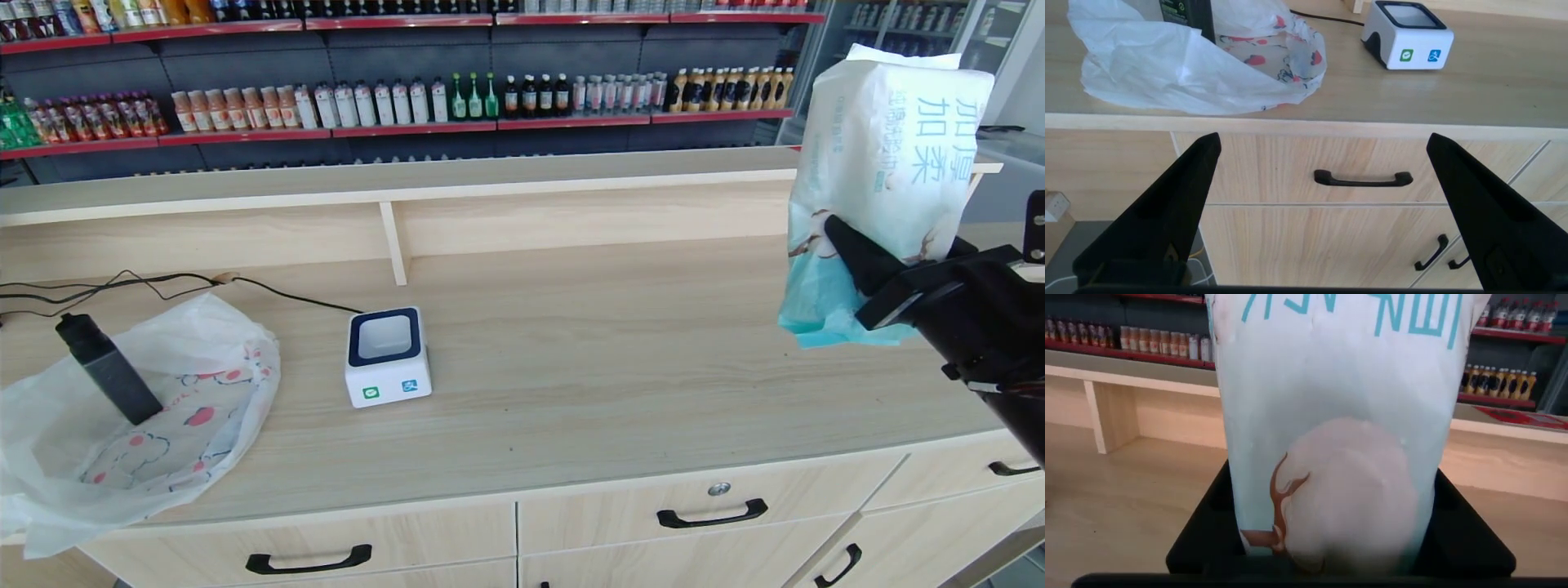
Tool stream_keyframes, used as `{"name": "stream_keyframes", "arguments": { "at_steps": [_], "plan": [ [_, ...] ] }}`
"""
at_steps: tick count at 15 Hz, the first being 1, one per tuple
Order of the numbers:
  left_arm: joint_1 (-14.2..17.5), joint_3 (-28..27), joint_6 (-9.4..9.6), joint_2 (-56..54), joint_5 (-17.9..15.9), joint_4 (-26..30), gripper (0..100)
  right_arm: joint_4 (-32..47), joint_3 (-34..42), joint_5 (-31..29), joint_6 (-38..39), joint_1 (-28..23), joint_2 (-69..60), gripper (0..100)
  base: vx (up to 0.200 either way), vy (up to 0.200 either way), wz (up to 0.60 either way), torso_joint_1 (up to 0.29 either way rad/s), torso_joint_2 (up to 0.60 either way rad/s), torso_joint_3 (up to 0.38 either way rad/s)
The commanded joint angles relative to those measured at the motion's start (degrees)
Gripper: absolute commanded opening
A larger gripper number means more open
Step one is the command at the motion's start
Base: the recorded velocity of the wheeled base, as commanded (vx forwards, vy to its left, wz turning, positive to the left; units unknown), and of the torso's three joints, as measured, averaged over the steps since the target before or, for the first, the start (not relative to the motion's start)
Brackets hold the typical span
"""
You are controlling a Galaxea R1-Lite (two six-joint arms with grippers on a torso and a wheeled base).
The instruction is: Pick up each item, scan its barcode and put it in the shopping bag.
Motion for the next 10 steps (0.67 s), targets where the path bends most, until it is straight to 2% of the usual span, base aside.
{"name": "stream_keyframes", "arguments": {
  "at_steps": [1, 3, 5, 8, 10],
  "plan": [
    [0.02, 0.0, -0.02, -0.02, 0.08, -0.02, 100, -0.12, -2.78, 0.01, 0.0, -0.39, 1.0, 0, 0.0, 0.0, 0.0, 0.0, 0.0, 0.0],
    [0.02, 0.0, -0.02, -0.02, 0.0, -0.02, 100, -0.12, -3.31, 0.01, 0.36, -0.57, 2.59, 0, 0.0, 0.0, 0.0, 0.0, 0.0, 0.0],
    [0.02, 0.0, -0.02, -0.02, 0.0, -0.02, 100, -0.12, -3.39, 0.01, 1.06, -0.48, 2.41, 0, -0.2, 0.0, 0.0, 0.005, 0.01, 0.002],
    [0.02, 0.0, -0.11, -0.02, 0.0, -0.02, 100, -0.12, -3.57, 0.01, 2.73, -0.57, 1.62, 0, 0.0, 0.0, 0.0, 0.0, 0.0, 0.0],
    [0.02, 0.0, -0.11, -0.02, 0.08, -0.02, 100, -0.12, -3.66, 0.1, 2.73, 0.05, 1.88, 0, 0.0, 0.2, 0.0, -0.007, 0.0, 0.002]
  ]
}}
